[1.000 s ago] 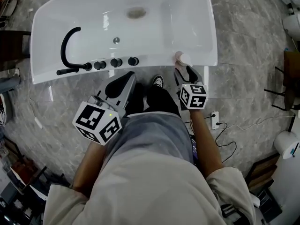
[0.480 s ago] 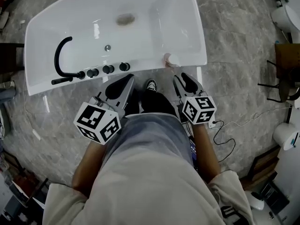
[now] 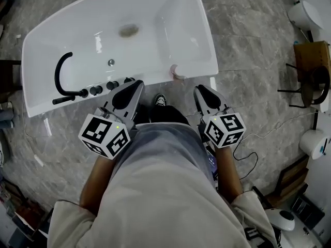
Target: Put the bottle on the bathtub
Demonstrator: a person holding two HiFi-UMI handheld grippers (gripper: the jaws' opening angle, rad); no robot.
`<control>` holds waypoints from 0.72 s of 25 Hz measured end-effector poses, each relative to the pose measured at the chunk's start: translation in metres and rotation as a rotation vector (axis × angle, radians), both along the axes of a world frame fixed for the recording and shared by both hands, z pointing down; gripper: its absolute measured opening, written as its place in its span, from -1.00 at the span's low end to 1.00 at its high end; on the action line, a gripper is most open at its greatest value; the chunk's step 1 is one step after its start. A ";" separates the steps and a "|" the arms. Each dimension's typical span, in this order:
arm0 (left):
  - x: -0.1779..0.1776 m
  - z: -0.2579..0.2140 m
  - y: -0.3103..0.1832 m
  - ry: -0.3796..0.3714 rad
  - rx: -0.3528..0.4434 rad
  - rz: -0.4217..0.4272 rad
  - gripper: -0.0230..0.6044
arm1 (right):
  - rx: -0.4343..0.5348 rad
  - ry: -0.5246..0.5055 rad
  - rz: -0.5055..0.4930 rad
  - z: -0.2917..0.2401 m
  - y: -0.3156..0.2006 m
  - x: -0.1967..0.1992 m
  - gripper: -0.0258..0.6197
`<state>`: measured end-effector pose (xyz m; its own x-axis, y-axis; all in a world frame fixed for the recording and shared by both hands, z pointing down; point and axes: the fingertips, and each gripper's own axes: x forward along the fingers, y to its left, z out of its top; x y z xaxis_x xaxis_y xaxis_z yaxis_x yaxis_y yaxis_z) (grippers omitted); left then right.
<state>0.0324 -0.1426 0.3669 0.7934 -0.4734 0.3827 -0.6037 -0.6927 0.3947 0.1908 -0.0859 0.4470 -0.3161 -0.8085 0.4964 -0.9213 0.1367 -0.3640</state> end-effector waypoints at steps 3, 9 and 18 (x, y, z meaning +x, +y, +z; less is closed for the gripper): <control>0.005 -0.007 -0.003 0.025 0.022 0.002 -0.90 | 0.003 0.051 -0.013 -0.006 -0.003 0.009 -0.82; 0.007 -0.012 -0.012 0.019 0.043 0.016 -0.90 | 0.034 0.051 0.004 -0.032 -0.005 0.018 -0.88; 0.001 -0.014 -0.015 0.031 0.027 0.012 -0.90 | 0.070 0.065 -0.048 -0.057 -0.007 0.004 -0.89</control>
<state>0.0335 -0.1571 0.3526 0.8101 -0.4739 0.3452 -0.5833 -0.7105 0.3936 0.1949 -0.0927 0.3903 -0.3242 -0.8265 0.4602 -0.9346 0.2044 -0.2913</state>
